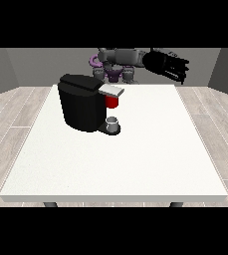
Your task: Insert the coffee pod into the coffee machine and close the lid
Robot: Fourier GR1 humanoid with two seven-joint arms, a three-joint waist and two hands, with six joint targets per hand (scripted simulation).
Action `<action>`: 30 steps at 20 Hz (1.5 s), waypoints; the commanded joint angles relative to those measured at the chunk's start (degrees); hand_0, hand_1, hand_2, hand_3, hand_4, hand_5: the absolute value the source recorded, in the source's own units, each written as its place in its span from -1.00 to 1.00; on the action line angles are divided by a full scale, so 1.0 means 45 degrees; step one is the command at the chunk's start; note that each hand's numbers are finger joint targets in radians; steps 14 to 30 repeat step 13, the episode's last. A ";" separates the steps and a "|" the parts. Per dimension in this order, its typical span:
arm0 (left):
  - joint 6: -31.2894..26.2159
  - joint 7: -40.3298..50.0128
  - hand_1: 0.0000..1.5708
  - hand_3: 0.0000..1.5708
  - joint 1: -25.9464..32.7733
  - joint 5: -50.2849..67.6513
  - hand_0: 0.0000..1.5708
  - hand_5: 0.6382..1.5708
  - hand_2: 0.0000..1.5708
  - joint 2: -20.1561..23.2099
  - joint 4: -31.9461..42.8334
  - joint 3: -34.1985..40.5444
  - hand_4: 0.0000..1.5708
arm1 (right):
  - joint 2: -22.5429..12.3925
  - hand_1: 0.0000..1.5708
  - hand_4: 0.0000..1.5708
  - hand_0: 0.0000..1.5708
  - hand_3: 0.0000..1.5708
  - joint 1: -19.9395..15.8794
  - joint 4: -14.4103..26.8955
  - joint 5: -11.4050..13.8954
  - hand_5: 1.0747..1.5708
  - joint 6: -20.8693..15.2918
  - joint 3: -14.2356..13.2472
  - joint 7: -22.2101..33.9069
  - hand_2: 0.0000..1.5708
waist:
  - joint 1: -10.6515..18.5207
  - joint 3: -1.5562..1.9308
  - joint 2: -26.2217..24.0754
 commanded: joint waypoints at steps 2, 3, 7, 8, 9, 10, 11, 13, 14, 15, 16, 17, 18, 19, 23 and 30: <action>-0.0038 0.0438 -1.00 -1.00 -0.0264 0.0381 -1.00 1.00 -1.00 0.0130 0.0008 0.0338 -0.62 | 0.0802 -1.00 -1.00 -1.00 -1.00 -0.0141 0.0573 -0.0031 1.00 -0.0055 0.0189 -0.0600 -1.00 | -0.0357 -0.0001 -0.0297; -0.0165 0.0150 -1.00 -1.00 -0.0197 0.0359 -1.00 1.00 -1.00 0.0209 0.0098 0.0307 -0.59 | 0.0712 -1.00 -1.00 -1.00 -1.00 -0.0287 0.0415 0.0100 1.00 -0.0434 0.0076 -0.1200 -1.00 | -0.0403 -0.0001 0.0018; -0.0144 0.0457 -1.00 -1.00 0.0411 0.0499 -1.00 1.00 -1.00 0.0326 0.0287 0.0562 -0.59 | 0.1855 -1.00 -1.00 -1.00 -1.00 0.0760 0.0189 -0.0262 1.00 0.0153 0.0612 -0.1891 -1.00 | -0.1324 0.0003 -0.1186; 0.0085 0.0231 -1.00 -1.00 0.0677 0.0449 -1.00 1.00 -1.00 0.0379 0.0371 0.0798 -0.58 | 0.2222 -1.00 -0.78 -1.00 -1.00 0.1233 -0.0077 -0.0211 1.00 0.0111 0.0869 -0.2470 -1.00 | -0.1550 0.0003 -0.1334; -0.0368 -0.0953 -1.00 -1.00 0.1619 0.0330 -1.00 1.00 -1.00 0.0505 0.0646 0.0621 -0.68 | 0.1960 -1.00 -0.72 -1.00 -1.00 0.0962 -0.0098 -0.0410 1.00 0.0343 0.0635 -0.2270 -1.00 | -0.1488 -0.0003 -0.1278; -0.0220 0.0187 -1.00 -1.00 0.1446 0.0604 -1.00 1.00 -1.00 0.0588 0.0625 0.0942 -0.67 | 0.2762 -1.00 -0.77 -1.00 -1.00 0.2085 -0.0219 -0.0228 1.00 0.0299 0.1265 -0.2560 -1.00 | -0.2058 0.0003 -0.2173; 0.0180 -0.0490 -1.00 -1.00 0.1629 0.0216 -1.00 1.00 -1.00 0.0184 0.0814 0.0676 -0.69 | 0.3187 -1.00 -0.76 -1.00 -1.00 0.1989 -0.0402 -0.0311 1.00 -0.0094 0.1360 -0.2787 -1.00 | -0.2199 0.0000 -0.2006; 0.0087 -0.0012 -1.00 -1.00 0.1549 0.0530 -1.00 1.00 -1.00 0.0612 0.1381 0.1258 -0.66 | 0.3215 -1.00 -0.67 -1.00 -1.00 0.2980 -0.0807 -0.0909 1.00 0.0330 0.2004 -0.2878 -1.00 | -0.2961 0.0002 -0.2678; 0.0087 -0.0012 -1.00 -1.00 0.1549 0.0530 -1.00 1.00 -1.00 0.0612 0.1381 0.1258 -0.66 | 0.3215 -1.00 -0.67 -1.00 -1.00 0.2980 -0.0807 -0.0909 1.00 0.0330 0.2004 -0.2878 -1.00 | -0.2961 0.0002 -0.2678; 0.0087 -0.0012 -1.00 -1.00 0.1549 0.0530 -1.00 1.00 -1.00 0.0612 0.1381 0.1258 -0.66 | 0.3215 -1.00 -0.67 -1.00 -1.00 0.2980 -0.0807 -0.0909 1.00 0.0330 0.2004 -0.2878 -1.00 | -0.2961 0.0002 -0.2678; 0.0087 -0.0012 -1.00 -1.00 0.1549 0.0530 -1.00 1.00 -1.00 0.0612 0.1381 0.1258 -0.66 | 0.3215 -1.00 -0.67 -1.00 -1.00 0.2980 -0.0807 -0.0909 1.00 0.0330 0.2004 -0.2878 -1.00 | -0.2961 0.0002 -0.2678; 0.0087 -0.0012 -1.00 -1.00 0.1549 0.0530 -1.00 1.00 -1.00 0.0612 0.1381 0.1258 -0.66 | 0.3215 -1.00 -0.67 -1.00 -1.00 0.2980 -0.0807 -0.0909 1.00 0.0330 0.2004 -0.2878 -1.00 | -0.2961 0.0002 -0.2678; 0.0087 -0.0012 -1.00 -1.00 0.1549 0.0530 -1.00 1.00 -1.00 0.0612 0.1381 0.1258 -0.66 | 0.3215 -1.00 -0.67 -1.00 -1.00 0.2980 -0.0807 -0.0909 1.00 0.0330 0.2004 -0.2878 -1.00 | -0.2961 0.0002 -0.2678; 0.0087 -0.0012 -1.00 -1.00 0.1549 0.0530 -1.00 1.00 -1.00 0.0612 0.1381 0.1258 -0.66 | 0.3215 -1.00 -0.67 -1.00 -1.00 0.2980 -0.0807 -0.0909 1.00 0.0330 0.2004 -0.2878 -1.00 | -0.2961 0.0002 -0.2678; 0.0087 -0.0012 -1.00 -1.00 0.1549 0.0530 -1.00 1.00 -1.00 0.0612 0.1381 0.1258 -0.66 | 0.3215 -1.00 -0.67 -1.00 -1.00 0.2980 -0.0807 -0.0909 1.00 0.0330 0.2004 -0.2878 -1.00 | -0.2961 0.0002 -0.2678; 0.0087 -0.0012 -1.00 -1.00 0.1549 0.0530 -1.00 1.00 -1.00 0.0612 0.1381 0.1258 -0.66 | 0.3215 -1.00 -0.67 -1.00 -1.00 0.2980 -0.0807 -0.0909 1.00 0.0330 0.2004 -0.2878 -1.00 | -0.2961 0.0002 -0.2678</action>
